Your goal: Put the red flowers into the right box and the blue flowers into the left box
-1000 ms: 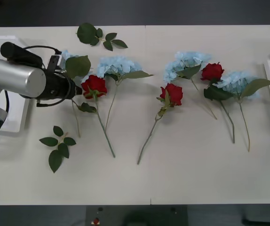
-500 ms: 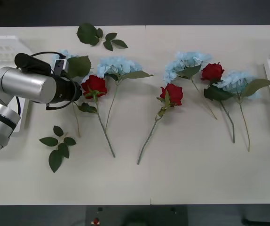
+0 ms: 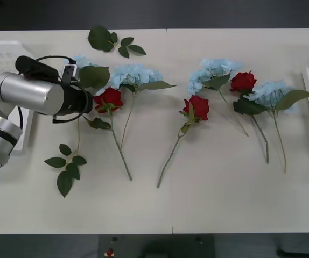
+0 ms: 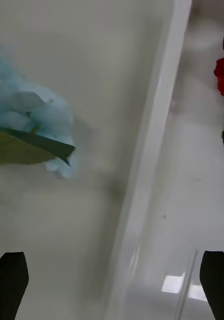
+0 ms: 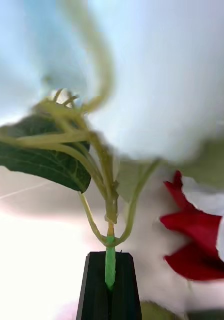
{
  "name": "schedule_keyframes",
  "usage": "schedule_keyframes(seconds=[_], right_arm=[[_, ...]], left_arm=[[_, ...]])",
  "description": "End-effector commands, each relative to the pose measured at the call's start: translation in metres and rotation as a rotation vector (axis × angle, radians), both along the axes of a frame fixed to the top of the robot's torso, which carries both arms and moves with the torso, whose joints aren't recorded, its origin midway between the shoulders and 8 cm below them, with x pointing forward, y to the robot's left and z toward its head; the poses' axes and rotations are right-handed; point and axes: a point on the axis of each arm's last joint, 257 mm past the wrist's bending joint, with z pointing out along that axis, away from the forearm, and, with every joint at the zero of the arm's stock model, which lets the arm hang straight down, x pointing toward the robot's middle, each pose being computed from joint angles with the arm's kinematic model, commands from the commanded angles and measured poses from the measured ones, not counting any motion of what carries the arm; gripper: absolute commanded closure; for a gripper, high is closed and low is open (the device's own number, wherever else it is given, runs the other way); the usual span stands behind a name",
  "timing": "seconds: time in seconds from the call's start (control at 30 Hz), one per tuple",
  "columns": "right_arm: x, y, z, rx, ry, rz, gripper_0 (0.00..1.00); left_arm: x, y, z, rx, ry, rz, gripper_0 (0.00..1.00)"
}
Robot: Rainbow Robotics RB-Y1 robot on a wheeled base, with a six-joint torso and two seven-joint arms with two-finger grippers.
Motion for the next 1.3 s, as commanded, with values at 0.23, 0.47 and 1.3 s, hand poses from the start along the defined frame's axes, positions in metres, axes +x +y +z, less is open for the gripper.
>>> schedule_keyframes(seconds=[0.23,0.47,1.3], right_arm=[[0.006,0.054,0.045,0.027,0.001,-0.016,0.00],[0.003,0.098,0.021,0.049,0.014,-0.007,0.00],[0.019,0.118,-0.050,0.006,-0.013,0.028,0.00]], left_arm=[[-0.001,0.064,0.145,-0.025,-0.119,0.073,1.00],[-0.010,0.194,0.204,0.121,-0.200,0.173,1.00],[-0.005,0.341,0.147,0.296,-0.322,0.322,1.00]])
